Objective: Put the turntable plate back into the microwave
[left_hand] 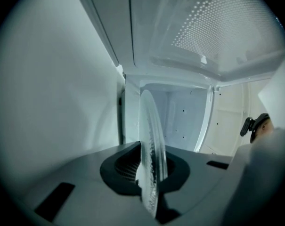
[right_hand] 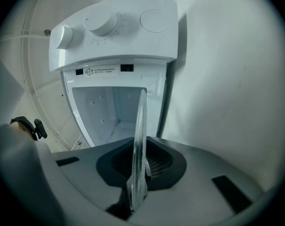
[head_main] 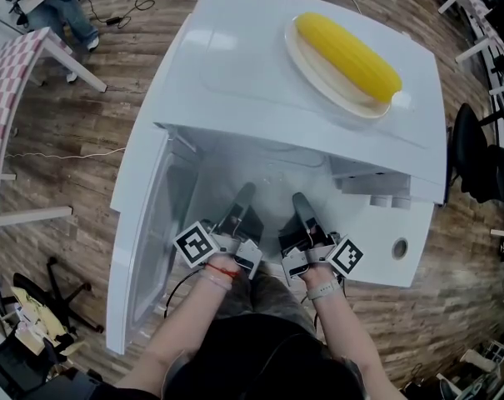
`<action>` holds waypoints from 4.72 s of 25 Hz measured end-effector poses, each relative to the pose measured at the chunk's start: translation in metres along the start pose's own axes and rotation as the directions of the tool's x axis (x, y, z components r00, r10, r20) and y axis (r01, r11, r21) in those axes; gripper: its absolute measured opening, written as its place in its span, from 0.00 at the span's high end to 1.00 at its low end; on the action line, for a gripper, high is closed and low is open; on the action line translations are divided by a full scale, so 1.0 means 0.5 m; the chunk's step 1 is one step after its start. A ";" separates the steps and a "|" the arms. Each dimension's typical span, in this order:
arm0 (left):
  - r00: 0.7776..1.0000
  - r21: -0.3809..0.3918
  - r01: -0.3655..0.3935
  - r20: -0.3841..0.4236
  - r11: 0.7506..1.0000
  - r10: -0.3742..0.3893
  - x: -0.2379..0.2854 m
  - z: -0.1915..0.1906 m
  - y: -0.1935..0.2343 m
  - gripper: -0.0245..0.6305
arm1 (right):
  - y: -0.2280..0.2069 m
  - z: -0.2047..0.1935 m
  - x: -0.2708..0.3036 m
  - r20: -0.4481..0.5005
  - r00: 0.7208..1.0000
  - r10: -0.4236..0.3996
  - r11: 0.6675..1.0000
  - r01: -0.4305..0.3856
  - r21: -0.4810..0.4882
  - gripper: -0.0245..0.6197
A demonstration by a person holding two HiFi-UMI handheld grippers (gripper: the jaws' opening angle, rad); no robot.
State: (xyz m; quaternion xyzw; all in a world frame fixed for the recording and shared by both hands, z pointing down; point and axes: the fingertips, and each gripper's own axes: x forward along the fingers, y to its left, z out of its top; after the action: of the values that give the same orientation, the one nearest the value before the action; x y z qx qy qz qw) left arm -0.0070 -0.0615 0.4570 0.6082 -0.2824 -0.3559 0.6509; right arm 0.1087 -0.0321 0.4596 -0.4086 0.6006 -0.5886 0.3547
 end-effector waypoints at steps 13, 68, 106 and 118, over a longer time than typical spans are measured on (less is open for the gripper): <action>0.999 0.001 0.001 0.037 1.000 -0.001 0.040 0.018 0.004 0.92 | 0.004 0.035 0.040 0.029 0.999 0.032 0.999 -0.033 0.019 0.90; 1.000 -0.004 -0.005 0.026 1.000 0.005 0.020 -0.003 0.005 0.92 | 0.004 0.027 0.077 0.048 0.997 -0.058 0.998 0.058 -0.010 0.90; 0.999 0.078 -0.017 0.034 0.997 0.014 0.053 0.019 -0.011 0.90 | 0.014 -0.001 0.107 -0.036 0.998 -0.047 0.992 0.050 0.112 0.89; 0.999 0.042 -0.023 0.043 0.999 0.021 0.037 0.009 0.001 0.89 | 0.005 0.015 0.124 -0.023 0.998 -0.063 0.991 0.065 0.119 0.89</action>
State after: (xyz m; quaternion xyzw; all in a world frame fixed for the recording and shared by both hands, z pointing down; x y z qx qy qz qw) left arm 0.0005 -0.0791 0.4569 0.6111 -0.3102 -0.3556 0.6355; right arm 0.0894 -0.0916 0.4601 -0.4001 0.5543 -0.6384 0.3537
